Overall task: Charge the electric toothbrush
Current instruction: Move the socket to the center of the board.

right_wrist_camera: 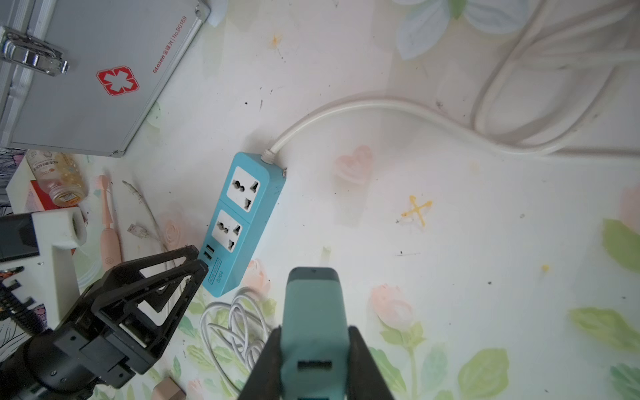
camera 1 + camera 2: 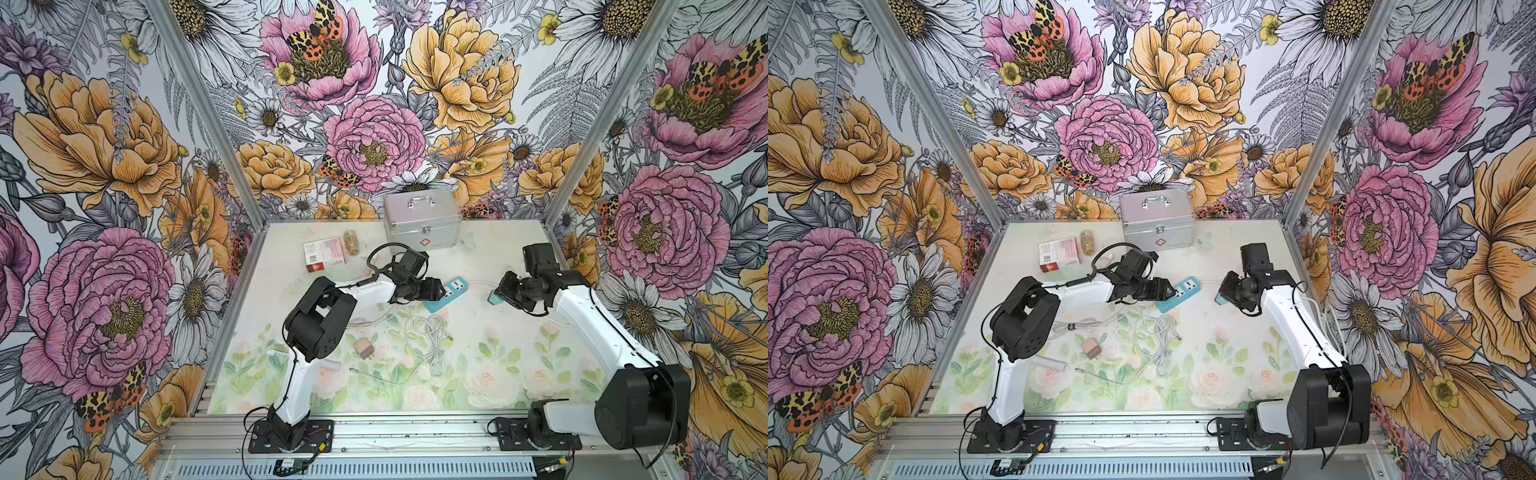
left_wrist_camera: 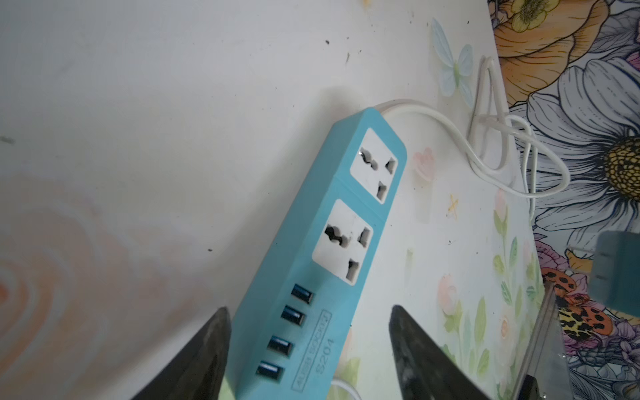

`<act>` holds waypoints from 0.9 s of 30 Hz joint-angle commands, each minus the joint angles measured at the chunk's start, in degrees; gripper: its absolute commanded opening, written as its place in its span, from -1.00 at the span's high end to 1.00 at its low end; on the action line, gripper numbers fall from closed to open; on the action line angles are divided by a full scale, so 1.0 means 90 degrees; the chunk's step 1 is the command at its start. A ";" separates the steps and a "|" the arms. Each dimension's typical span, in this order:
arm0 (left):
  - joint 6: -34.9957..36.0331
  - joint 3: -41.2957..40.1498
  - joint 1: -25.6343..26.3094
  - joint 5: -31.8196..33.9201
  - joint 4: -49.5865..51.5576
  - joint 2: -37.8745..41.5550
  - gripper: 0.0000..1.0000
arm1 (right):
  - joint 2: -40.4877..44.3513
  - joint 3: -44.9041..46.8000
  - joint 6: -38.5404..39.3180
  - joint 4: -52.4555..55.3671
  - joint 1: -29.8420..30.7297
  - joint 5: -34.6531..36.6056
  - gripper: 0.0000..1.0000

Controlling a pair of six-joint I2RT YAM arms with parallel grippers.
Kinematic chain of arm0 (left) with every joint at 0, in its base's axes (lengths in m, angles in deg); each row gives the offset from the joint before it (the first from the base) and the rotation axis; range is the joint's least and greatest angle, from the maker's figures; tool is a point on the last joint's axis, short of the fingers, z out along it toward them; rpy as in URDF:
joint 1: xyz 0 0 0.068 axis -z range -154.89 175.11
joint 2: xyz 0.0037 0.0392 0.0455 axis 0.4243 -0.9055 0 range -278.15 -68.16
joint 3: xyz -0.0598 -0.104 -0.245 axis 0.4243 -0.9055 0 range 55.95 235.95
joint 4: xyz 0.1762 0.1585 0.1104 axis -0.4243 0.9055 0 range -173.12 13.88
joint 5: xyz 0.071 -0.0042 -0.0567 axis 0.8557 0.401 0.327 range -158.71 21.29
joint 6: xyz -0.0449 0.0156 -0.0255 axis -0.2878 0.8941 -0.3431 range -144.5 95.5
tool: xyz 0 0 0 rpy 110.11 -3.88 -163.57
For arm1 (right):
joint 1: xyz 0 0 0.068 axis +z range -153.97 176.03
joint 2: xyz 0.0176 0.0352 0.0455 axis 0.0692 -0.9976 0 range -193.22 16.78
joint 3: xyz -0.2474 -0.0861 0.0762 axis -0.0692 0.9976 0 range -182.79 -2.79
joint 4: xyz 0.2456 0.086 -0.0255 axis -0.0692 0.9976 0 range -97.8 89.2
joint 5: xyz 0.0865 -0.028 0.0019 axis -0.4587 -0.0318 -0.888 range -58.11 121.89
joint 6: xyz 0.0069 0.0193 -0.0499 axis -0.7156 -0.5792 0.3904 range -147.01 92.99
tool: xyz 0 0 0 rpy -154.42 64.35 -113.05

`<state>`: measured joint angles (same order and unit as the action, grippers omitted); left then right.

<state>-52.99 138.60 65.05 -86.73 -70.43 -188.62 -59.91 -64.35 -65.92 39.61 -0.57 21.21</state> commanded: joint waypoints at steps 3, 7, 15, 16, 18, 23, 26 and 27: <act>0.0071 -0.0185 0.0146 -0.0202 0.0006 0.0100 -0.45 | -0.0202 -0.0442 0.0188 0.0282 0.0023 0.0283 0.78; -0.0061 -0.0234 0.0448 -0.0290 0.0006 0.0178 -0.41 | -0.0420 -0.0671 0.0213 0.0398 0.0078 0.0383 0.79; -0.0416 0.0070 0.1359 -0.0336 -0.0004 0.0112 -0.39 | -0.1169 -0.1367 0.0213 0.0816 0.0308 0.0541 0.85; -0.0471 0.0069 0.1407 -0.0294 0.0001 0.0128 -0.39 | -0.1273 -0.1470 0.0209 0.0880 0.0371 0.0579 0.85; -0.0697 -0.0078 0.1391 -0.0275 -0.0204 0.0231 -0.39 | -0.1474 -0.1636 0.0171 0.1044 0.0458 0.0708 0.86; -0.0946 -0.0813 0.0999 -0.0086 -0.0785 0.0813 -0.37 | -0.1887 -0.1947 -0.0018 0.1291 0.0742 0.0766 0.90; -0.1042 -0.1448 0.0722 -0.0002 -0.1234 0.1193 -0.33 | -0.2193 -0.2134 -0.0166 0.1539 0.0913 0.0836 0.92; -0.1063 -0.1618 0.0630 0.0004 -0.1371 0.1309 -0.32 | -0.2280 -0.2153 -0.0237 0.1580 0.0945 0.0793 0.93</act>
<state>-60.91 127.15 72.70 -88.11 -77.44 -180.95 -78.79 -81.86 -66.14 51.26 7.02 27.16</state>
